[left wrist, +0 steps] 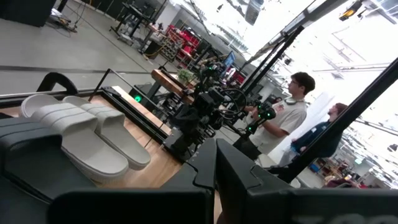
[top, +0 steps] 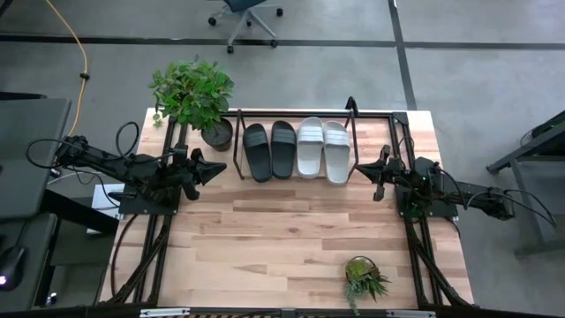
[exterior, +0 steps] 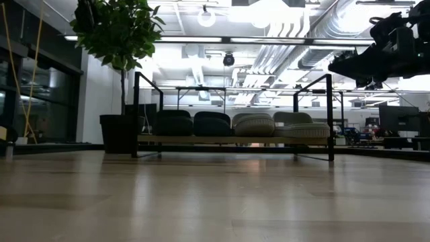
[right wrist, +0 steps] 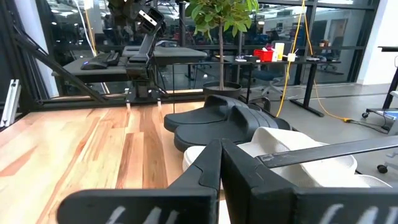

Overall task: Pick and place slides into the shelf
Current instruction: Return to Home Position

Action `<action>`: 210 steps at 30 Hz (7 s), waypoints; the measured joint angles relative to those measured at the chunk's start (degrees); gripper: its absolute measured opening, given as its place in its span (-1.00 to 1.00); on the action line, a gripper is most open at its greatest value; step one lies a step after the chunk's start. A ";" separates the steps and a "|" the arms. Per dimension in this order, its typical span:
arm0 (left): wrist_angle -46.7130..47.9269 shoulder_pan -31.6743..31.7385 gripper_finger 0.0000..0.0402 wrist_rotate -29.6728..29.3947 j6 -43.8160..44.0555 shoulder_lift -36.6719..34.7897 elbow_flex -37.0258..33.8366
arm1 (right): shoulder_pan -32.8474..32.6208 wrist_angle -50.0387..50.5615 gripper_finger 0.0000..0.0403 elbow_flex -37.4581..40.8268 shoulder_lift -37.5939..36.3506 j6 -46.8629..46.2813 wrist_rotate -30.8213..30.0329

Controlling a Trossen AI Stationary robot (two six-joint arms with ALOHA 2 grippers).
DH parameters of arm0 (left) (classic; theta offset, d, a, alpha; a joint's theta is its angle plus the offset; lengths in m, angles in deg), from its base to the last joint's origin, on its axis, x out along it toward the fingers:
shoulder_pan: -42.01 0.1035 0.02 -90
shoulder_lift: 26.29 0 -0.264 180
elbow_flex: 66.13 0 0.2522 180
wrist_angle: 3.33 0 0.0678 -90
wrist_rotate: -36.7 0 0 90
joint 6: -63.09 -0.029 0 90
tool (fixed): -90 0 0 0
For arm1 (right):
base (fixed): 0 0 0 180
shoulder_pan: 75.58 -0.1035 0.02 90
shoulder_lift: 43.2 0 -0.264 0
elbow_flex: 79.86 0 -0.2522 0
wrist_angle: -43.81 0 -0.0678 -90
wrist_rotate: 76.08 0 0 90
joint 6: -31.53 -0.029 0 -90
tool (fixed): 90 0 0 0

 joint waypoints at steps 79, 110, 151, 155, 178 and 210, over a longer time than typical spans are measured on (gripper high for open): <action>-1.28 11.76 -1.00 25.07 -30.22 -31.67 -27.17 | 0.00 0.02 -1.00 -0.02 0.04 -0.01 0.00; 8.26 11.64 -1.00 32.67 -36.58 -31.67 -27.17 | 0.00 0.02 -1.00 -0.02 0.04 -0.02 -0.01; 8.17 11.66 -1.00 32.44 -36.02 -31.67 -27.15 | 0.00 0.02 -1.00 -0.02 0.04 -0.02 -0.01; 8.17 11.66 -1.00 32.44 -36.02 -31.67 -27.15 | 0.00 0.02 -1.00 -0.02 0.04 0.00 0.00; 8.17 11.65 -1.00 32.44 -36.02 -31.67 -27.12 | 0.00 0.00 -1.00 -0.02 0.04 -0.02 -0.02; 8.15 11.66 -1.00 32.44 -36.02 -31.67 -27.12 | 0.00 0.01 -1.00 -0.02 0.04 -0.02 -0.01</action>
